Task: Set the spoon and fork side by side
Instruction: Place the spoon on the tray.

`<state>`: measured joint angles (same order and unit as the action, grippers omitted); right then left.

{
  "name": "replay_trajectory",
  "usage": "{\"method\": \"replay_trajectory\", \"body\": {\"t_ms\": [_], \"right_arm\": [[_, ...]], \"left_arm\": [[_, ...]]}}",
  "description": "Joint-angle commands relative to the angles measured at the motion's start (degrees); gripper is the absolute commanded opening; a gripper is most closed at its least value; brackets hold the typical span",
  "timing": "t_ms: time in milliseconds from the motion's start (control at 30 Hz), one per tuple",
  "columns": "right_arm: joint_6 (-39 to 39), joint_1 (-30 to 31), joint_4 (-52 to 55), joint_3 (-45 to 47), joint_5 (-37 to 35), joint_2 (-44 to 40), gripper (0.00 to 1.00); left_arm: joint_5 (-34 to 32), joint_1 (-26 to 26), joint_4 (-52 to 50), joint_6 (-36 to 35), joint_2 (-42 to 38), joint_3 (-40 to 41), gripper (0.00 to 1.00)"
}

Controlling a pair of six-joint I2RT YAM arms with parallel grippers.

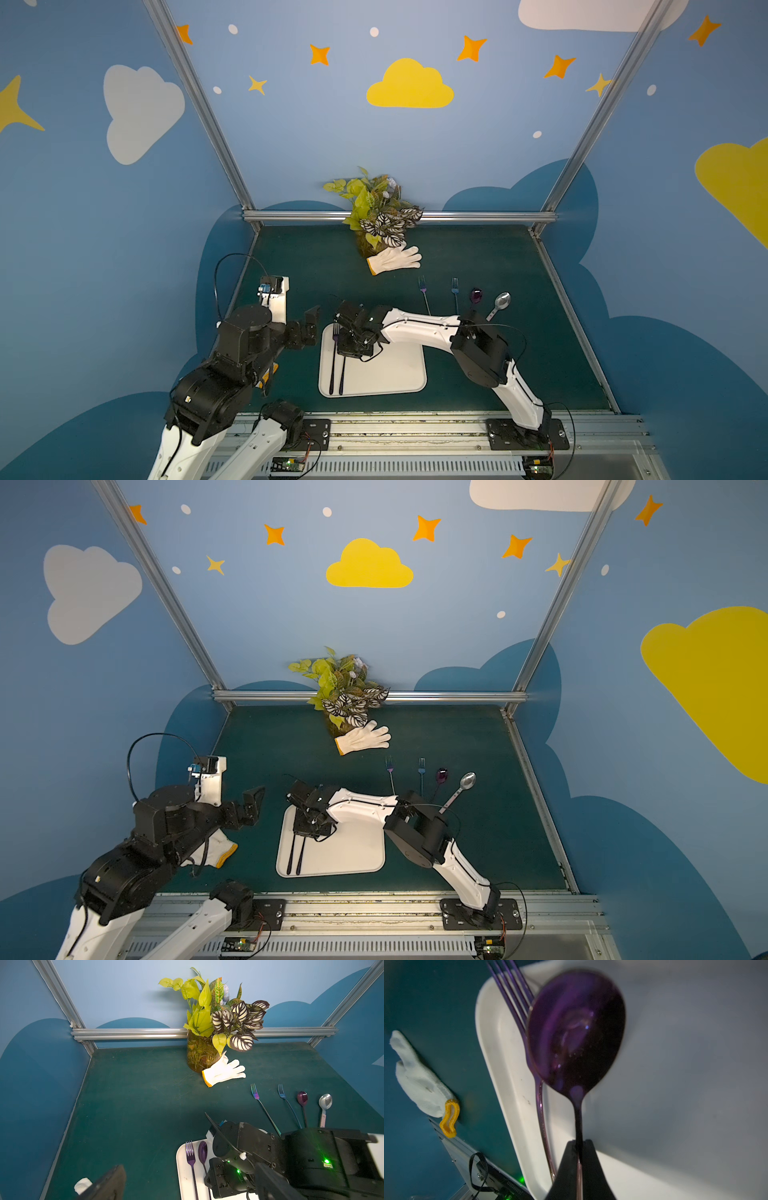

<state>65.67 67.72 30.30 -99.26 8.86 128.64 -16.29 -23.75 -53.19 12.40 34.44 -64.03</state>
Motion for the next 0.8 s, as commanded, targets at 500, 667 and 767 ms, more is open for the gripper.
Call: {"method": "replay_trajectory", "body": {"t_ms": [500,667,767], "right_arm": [[-4.0,0.1,11.3,-8.1,-0.1,5.1,0.00],[-3.1,0.0,11.7,-7.1,-0.8,4.5,0.00],[-2.8,0.0,12.0,-7.0,-1.1,4.4,0.00]], "left_arm": [[-0.1,-0.1,-0.2,0.8,-0.6,0.5,1.00],[-0.3,-0.1,-0.2,0.8,-0.6,0.6,1.00],[-0.3,0.0,-0.2,0.7,-0.6,0.7,1.00]]}}
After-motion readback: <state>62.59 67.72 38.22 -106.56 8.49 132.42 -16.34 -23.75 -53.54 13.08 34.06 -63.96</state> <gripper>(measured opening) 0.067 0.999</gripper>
